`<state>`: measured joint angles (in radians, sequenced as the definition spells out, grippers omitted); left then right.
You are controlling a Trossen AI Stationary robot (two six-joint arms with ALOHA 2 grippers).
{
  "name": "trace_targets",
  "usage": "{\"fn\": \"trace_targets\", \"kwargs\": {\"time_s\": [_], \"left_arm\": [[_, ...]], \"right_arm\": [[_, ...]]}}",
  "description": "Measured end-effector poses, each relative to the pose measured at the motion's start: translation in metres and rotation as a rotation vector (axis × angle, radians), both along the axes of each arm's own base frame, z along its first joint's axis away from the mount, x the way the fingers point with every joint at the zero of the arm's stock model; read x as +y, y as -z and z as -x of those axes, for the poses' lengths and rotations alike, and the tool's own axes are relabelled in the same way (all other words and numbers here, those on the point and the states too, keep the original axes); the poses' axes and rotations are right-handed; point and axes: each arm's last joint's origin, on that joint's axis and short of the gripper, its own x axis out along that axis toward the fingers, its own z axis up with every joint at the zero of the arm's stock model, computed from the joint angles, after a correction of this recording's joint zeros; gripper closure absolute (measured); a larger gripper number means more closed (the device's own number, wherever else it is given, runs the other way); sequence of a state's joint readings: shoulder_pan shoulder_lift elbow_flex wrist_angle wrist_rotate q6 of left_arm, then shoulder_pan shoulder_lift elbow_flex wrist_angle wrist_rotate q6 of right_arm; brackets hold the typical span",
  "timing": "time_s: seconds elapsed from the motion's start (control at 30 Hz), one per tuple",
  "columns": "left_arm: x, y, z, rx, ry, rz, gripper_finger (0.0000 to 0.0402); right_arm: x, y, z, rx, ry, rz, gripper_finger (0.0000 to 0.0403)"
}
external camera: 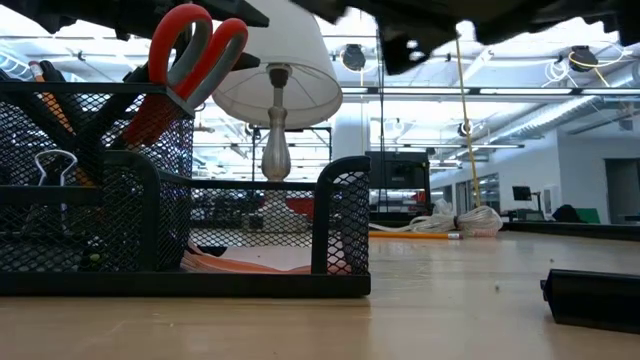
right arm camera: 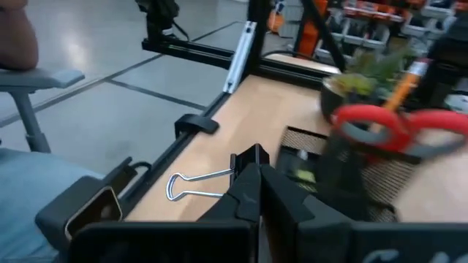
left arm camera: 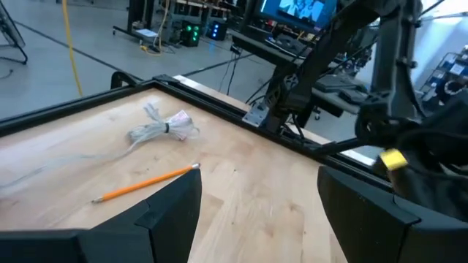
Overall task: Pick and place office supplies into organizer
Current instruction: Put the black paper clip into the black desk organizer
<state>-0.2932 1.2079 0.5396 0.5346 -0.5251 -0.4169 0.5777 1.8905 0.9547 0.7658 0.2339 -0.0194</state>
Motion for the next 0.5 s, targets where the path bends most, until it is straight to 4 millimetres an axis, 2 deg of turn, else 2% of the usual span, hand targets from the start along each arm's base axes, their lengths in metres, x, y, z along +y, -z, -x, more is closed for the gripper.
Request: {"fn": "trace_targets", "kwargs": {"time_s": [0.23, 0.5], "left_arm": [[0.001, -0.006, 0.004, -0.005, 0.008, -0.056, 0.0128], [0.005, -0.031, 0.021, -0.106, 0.037, -0.054, 0.0128]], "right_arm": [[0.024, 0.003, -0.037, 0.012, -0.004, 0.049, 0.0403], [0.027, 0.001, -0.064, -0.03, 0.066, 0.047, 0.0403]]}}
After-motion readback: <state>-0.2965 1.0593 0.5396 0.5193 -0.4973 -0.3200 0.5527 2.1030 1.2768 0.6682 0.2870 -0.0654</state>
